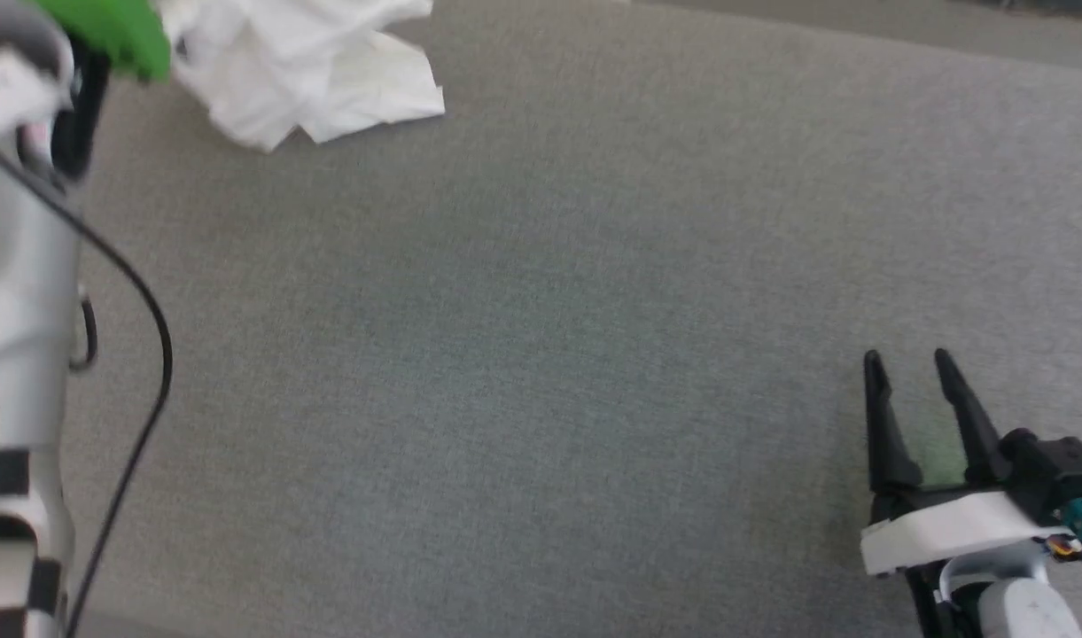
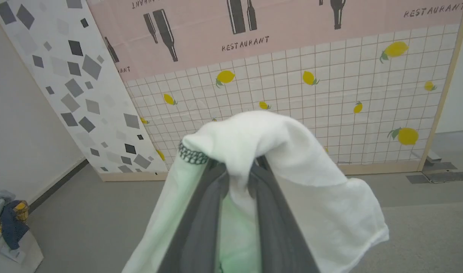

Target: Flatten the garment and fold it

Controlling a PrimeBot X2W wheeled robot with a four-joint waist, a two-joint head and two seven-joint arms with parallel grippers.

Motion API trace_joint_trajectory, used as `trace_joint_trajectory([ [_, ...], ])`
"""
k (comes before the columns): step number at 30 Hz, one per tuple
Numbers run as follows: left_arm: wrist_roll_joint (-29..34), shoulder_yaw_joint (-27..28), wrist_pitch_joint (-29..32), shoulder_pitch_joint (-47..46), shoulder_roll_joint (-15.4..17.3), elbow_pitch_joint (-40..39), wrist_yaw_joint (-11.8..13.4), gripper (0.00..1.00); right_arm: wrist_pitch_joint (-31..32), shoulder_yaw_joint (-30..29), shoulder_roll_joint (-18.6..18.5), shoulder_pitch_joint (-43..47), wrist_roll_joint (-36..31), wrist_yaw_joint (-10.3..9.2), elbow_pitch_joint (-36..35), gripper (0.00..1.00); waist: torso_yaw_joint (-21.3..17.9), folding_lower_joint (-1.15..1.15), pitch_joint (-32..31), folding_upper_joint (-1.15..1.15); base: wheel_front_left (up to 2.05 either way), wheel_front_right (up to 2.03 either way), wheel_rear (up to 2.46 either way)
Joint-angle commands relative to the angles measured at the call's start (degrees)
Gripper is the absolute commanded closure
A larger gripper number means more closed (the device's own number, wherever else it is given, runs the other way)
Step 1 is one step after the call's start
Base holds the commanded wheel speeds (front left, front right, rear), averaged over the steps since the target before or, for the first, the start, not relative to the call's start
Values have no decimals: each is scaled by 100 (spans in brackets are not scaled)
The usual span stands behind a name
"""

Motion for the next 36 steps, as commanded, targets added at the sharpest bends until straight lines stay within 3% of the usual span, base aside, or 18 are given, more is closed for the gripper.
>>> trace_joint_trajectory([
  [1,14,-83,28,-332,-18,-93,-31,100,-75,55,-1,-16,79,-9,77,0,-278,0,-388,0,0,0,0],
  [10,-208,-602,316,-1739,-360,-249,-93,100,-298,222,-1,-17,343,-9,522,0,-1068,0,-904,0,0,0,0],
  [16,-402,-870,283,-1763,-765,3,-98,100,-353,173,-1,35,403,-9,646,0,-1399,0,-1034,0,0,0,0],
  [21,-780,-1231,233,-842,-1311,158,-100,100,-373,131,-1,122,395,-9,695,0,-1450,0,-1083,0,0,0,0],
  [24,-1071,-1850,379,-19,-1514,151,-101,100,-379,133,-1,174,392,-9,720,0,-1424,0,-1109,0,0,0,0],
  [29,-1538,-2764,675,1336,-1606,197,-102,100,-383,244,-1,195,456,-9,731,0,-1393,0,-1149,0,0,0,0],
  [36,-2132,-3378,1504,2861,-1797,716,-102,100,-385,331,-1,200,509,-9,736,0,-1418,0,-1230,0,0,0,0],
])
